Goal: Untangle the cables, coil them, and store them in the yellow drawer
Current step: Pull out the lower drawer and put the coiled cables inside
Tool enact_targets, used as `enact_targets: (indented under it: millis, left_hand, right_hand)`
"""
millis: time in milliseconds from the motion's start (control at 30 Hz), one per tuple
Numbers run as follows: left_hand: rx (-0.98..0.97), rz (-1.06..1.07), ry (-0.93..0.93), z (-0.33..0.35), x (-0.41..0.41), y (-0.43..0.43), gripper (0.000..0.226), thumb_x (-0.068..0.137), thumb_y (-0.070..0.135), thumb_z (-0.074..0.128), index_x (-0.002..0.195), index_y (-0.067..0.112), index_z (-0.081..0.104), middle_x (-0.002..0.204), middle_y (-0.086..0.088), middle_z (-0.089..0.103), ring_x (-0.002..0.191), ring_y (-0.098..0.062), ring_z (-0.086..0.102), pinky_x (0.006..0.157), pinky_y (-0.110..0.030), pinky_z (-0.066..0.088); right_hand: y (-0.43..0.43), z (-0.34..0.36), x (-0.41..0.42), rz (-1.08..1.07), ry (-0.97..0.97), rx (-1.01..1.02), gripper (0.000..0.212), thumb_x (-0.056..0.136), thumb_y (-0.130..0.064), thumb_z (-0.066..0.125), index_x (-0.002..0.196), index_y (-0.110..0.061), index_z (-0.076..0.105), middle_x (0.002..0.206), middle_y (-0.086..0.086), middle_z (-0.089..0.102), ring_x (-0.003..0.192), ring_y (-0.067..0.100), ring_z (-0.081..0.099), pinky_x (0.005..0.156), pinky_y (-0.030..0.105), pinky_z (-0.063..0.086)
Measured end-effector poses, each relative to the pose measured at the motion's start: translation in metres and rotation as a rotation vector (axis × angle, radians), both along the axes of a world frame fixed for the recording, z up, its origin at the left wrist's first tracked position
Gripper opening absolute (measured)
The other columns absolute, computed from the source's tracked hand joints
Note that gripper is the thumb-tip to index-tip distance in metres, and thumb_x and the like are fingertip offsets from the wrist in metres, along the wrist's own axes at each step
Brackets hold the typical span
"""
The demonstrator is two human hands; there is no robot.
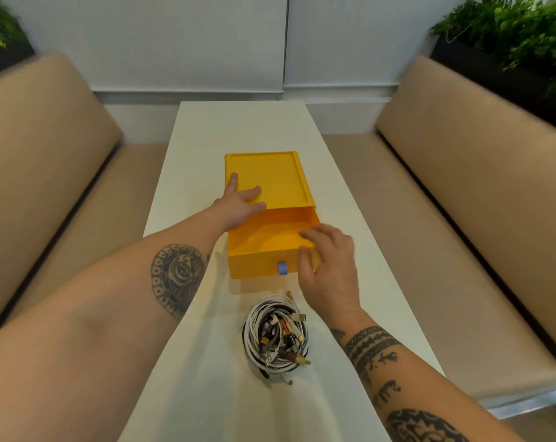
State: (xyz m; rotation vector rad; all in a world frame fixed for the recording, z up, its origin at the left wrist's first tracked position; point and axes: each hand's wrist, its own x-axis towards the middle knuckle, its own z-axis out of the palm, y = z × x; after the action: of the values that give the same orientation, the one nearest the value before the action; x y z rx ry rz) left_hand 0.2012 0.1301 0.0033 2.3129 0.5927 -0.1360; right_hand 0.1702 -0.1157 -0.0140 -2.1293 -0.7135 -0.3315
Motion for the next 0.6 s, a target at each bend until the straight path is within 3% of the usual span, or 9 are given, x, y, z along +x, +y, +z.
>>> enact_targets:
  millis: [100, 200, 300, 367, 500, 600]
  left_hand:
    - [-0.269, 0.186, -0.197, -0.013, -0.015, 0.006, 0.063, 0.100, 0.049, 0.052, 0.156, 0.034, 0.028, 0.167, 0.011, -0.011, 0.152, -0.028, 0.018, 0.116, -0.048, 0.032]
    - [-0.501, 0.299, -0.207, -0.016, -0.024, 0.004, 0.066, 0.100, 0.052, 0.048, 0.156, 0.045, 0.013, 0.165, 0.005, 0.019, 0.143, -0.034, 0.035, 0.107, -0.054, 0.041]
    - [-0.482, 0.289, -0.135, -0.011, -0.021, 0.000, 0.074, 0.101, 0.049, 0.049, 0.156, 0.046, -0.001, 0.162, 0.001, 0.027, 0.138, -0.037, 0.041, 0.097, -0.051, 0.044]
    - [-0.400, 0.264, -0.103, -0.008, -0.018, 0.000, 0.076, 0.102, 0.050, 0.047, 0.157, 0.044, -0.005, 0.163, -0.002, 0.025, 0.139, -0.037, 0.040, 0.100, -0.050, 0.044]
    - [-0.178, 0.165, -0.018, -0.006, -0.018, 0.003, 0.075, 0.104, 0.051, 0.039, 0.158, 0.036, -0.011, 0.164, -0.008, 0.024, 0.139, -0.038, 0.040, 0.102, -0.044, 0.043]
    - [-0.125, 0.134, 0.002, -0.004, -0.019, 0.004, 0.074, 0.104, 0.051, 0.036, 0.158, 0.035, -0.012, 0.164, -0.011, 0.024, 0.140, -0.039, 0.040, 0.104, -0.043, 0.042]
  right_hand:
    - [0.002, 0.015, 0.017, -0.206, 0.286, 0.176, 0.028, 0.097, -0.024, 0.055, 0.124, -0.024, 0.061, 0.126, -0.008, 0.055, 0.120, 0.015, 0.046, 0.101, 0.034, 0.042]
    - [0.013, 0.024, 0.053, -0.224, 0.819, 0.095, 0.045, 0.096, -0.045, 0.054, 0.133, -0.019, 0.055, 0.136, 0.002, 0.056, 0.120, 0.025, 0.054, 0.103, 0.048, 0.048]
    - [0.022, 0.033, 0.069, -0.114, 1.251, 0.057, 0.037, 0.098, -0.056, 0.050, 0.103, -0.020, 0.056, 0.111, 0.009, 0.064, 0.097, 0.030, 0.063, 0.092, 0.052, 0.054]
    - [0.025, 0.033, 0.072, -0.110, 1.300, 0.042, 0.029, 0.103, -0.047, 0.043, 0.099, -0.020, 0.052, 0.099, 0.007, 0.061, 0.088, 0.028, 0.061, 0.087, 0.050, 0.055]
    - [0.024, 0.014, 0.071, -0.117, 1.201, 0.003, 0.028, 0.106, -0.044, 0.036, 0.117, -0.024, 0.052, 0.111, 0.009, 0.059, 0.101, 0.032, 0.061, 0.089, 0.053, 0.056]
    - [0.022, 0.004, 0.066, -0.084, 1.189, 0.017, 0.032, 0.106, -0.047, 0.034, 0.126, -0.028, 0.050, 0.113, 0.007, 0.060, 0.103, 0.032, 0.061, 0.086, 0.051, 0.057]
